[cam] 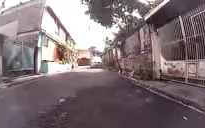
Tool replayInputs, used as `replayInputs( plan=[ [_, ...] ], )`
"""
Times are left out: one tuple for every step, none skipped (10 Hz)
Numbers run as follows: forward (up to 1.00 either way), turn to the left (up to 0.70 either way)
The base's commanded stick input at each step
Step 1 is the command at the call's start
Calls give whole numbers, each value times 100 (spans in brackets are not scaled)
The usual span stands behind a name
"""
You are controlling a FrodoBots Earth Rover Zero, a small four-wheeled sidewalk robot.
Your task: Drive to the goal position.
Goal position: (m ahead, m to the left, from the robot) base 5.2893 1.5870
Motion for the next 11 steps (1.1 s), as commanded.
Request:
replayInputs(
  plan=[
    [70,0],
    [70,0],
    [70,0],
    [70,0],
    [70,0],
    [70,0],
    [70,0],
    [70,0],
    [70,0],
    [70,0],
    [70,0]
  ],
)
